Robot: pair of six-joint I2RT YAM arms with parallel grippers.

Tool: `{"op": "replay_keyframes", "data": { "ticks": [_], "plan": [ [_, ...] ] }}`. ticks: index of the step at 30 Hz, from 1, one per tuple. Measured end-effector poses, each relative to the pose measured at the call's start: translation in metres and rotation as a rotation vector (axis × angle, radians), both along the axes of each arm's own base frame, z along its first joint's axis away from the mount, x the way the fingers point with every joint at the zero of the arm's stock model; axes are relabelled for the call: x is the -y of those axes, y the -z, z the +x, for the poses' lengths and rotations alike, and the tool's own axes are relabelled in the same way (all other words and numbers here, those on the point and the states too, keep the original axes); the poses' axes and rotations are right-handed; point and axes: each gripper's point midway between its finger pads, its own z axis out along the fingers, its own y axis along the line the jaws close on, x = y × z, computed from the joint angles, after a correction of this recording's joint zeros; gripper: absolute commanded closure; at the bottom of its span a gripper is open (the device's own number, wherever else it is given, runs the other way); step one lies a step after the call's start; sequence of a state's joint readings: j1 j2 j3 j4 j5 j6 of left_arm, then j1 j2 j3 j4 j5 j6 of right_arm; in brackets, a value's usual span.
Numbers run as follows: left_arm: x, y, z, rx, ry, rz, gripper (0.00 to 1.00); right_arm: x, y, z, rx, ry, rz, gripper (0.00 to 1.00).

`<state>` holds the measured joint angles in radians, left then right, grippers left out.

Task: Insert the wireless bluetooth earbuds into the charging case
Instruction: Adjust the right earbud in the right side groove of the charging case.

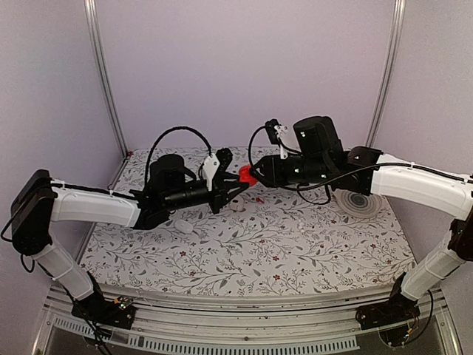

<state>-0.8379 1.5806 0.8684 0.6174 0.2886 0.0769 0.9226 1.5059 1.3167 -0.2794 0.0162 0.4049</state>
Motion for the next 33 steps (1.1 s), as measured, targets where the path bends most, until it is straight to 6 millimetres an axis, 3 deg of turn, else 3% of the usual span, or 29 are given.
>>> {"op": "replay_keyframes", "data": {
  "ticks": [33],
  "plan": [
    [0.002,0.009,0.01,-0.022,-0.052,0.051,1.0,-0.009,0.019,0.018,-0.076,0.079,-0.057,0.67]
  ]
}}
